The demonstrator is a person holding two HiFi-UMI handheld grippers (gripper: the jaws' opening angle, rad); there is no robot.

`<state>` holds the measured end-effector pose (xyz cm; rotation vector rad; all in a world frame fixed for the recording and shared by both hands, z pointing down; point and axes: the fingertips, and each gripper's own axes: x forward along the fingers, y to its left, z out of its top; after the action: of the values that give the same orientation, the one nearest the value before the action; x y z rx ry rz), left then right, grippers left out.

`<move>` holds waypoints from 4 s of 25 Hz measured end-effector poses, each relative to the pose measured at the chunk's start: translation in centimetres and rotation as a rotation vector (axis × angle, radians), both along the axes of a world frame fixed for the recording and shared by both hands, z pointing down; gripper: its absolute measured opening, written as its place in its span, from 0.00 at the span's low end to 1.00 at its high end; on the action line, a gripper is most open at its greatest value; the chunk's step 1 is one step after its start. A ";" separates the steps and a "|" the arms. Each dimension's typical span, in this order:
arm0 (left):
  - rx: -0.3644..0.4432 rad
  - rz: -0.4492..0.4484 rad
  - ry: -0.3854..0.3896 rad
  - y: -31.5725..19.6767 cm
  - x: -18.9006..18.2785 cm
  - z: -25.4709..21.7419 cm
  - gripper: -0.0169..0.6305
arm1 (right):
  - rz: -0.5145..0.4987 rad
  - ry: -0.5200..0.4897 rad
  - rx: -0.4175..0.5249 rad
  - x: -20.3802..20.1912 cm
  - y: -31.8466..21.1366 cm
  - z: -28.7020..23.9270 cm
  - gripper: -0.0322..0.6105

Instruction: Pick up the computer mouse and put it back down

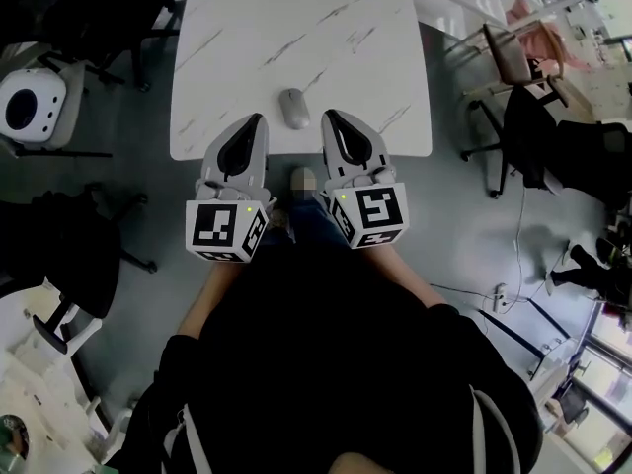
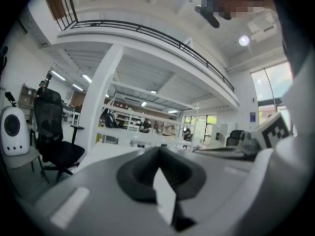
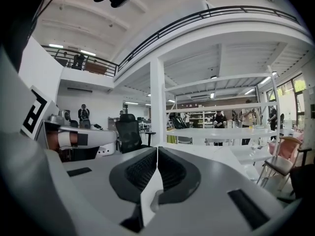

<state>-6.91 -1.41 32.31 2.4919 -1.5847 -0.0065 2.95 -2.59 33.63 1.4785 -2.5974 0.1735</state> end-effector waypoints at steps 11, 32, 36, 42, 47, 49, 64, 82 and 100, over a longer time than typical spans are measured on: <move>-0.037 -0.106 -0.015 -8.0 0.4 1.6 0.04 | -0.123 0.066 -0.075 -0.4 -7.1 4.2 0.08; -0.207 -0.067 -0.034 -12.6 0.2 6.7 0.04 | -0.171 0.059 -0.490 -3.0 -10.2 14.8 0.33; -0.238 -0.022 -0.030 -12.6 0.1 8.0 0.04 | -0.137 0.074 -0.551 -3.4 -10.1 16.7 0.37; -0.279 0.022 -0.015 -12.9 -0.1 9.6 0.04 | -0.086 0.135 -0.630 -3.6 -9.8 19.4 0.41; -0.297 0.047 -0.003 -13.0 -0.6 10.3 0.04 | -0.056 0.197 -0.696 -4.1 -9.1 21.5 0.42; -0.305 0.049 0.003 -12.9 -0.9 10.6 0.04 | -0.045 0.216 -0.717 -4.2 -9.0 22.0 0.43; -0.344 0.045 0.040 -12.2 -2.8 12.0 0.04 | 0.016 0.348 -0.795 -5.1 -8.4 25.8 0.45; -0.346 0.019 0.083 -12.7 -3.3 11.9 0.04 | 0.032 0.341 -0.785 -4.8 -8.8 25.9 0.45; -0.295 0.021 0.070 -13.6 -2.6 10.3 0.04 | 0.061 0.180 -0.529 -4.3 -13.0 16.8 0.45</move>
<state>-9.53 -14.96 42.63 2.2561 -1.4165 0.1318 -1.37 -15.63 50.39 1.3041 -2.1371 0.6442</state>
